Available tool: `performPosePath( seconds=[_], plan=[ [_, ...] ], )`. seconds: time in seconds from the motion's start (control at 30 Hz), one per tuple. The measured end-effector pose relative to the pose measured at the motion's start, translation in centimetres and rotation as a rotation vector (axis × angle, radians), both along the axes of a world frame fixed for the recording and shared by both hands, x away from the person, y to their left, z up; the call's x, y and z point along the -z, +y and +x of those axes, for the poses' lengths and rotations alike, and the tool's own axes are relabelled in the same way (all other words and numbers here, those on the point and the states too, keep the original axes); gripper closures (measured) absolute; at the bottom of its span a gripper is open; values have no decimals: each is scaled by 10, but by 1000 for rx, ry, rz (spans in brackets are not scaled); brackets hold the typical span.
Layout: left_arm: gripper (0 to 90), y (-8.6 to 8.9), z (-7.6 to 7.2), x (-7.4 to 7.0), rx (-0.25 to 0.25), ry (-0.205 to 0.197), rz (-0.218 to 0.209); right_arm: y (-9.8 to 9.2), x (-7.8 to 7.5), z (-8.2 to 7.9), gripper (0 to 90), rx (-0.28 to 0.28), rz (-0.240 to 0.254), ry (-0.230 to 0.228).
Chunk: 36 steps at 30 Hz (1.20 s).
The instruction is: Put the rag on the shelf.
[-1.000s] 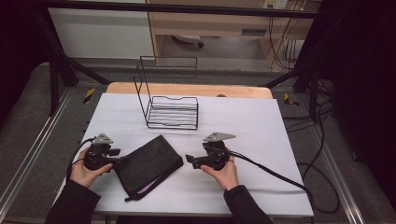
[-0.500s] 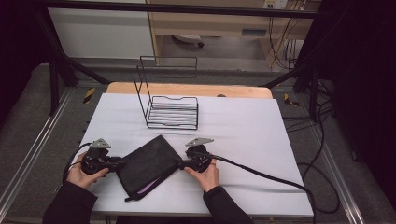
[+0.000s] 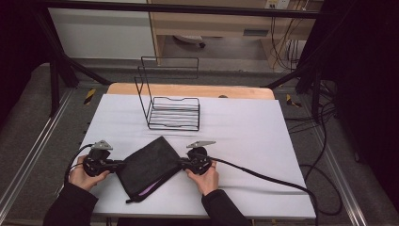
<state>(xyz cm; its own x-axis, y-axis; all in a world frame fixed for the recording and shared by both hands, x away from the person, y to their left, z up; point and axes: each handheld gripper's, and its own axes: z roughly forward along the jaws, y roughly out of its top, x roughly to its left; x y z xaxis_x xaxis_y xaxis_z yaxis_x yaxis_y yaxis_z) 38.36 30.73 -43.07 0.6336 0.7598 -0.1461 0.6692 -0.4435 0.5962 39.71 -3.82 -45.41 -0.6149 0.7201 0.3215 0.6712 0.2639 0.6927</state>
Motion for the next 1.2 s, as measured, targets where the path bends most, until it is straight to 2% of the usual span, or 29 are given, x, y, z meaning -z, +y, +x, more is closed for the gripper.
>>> performPosePath(
  seconds=[0.13,0.33,0.4,0.5,0.57,0.63,0.7,0.83,1.03,1.1,1.13,1.2],
  plan=[
    [822,1,-1,-1,-5,6,-18,-3,-5,3,820,-14,5,5],
    [823,-4,-8,-5,4,19,-56,-12,-24,13,829,-25,22,-5],
    [823,-14,-14,-7,20,31,-96,-16,-30,19,830,-25,5,-10],
    [820,-24,-20,-7,21,33,-106,-22,-34,32,829,-30,-35,-21],
    [817,-39,-30,-6,20,21,-101,-25,-35,41,830,-38,-52,-32],
    [816,-43,-33,-6,23,16,-96,-25,-35,48,830,-57,-70,-51],
    [817,-51,-41,-6,12,15,-110,-22,-36,54,830,-75,-97,-73],
    [817,-54,-46,-4,4,14,-110,-11,-33,65,829,-106,-140,-107],
    [781,-54,-47,-4,2,2,-98,-2,-19,72,806,-93,-162,-118],
    [709,-51,-46,-6,2,-8,-93,-2,-16,69,732,-83,-179,-165],
    [610,-49,-46,-8,-3,-21,-98,-5,-20,62,627,-61,-166,-200],
    [558,-45,-45,-13,-13,-57,-106,-8,-25,53,476,-54,-142,-219]
  ],
)
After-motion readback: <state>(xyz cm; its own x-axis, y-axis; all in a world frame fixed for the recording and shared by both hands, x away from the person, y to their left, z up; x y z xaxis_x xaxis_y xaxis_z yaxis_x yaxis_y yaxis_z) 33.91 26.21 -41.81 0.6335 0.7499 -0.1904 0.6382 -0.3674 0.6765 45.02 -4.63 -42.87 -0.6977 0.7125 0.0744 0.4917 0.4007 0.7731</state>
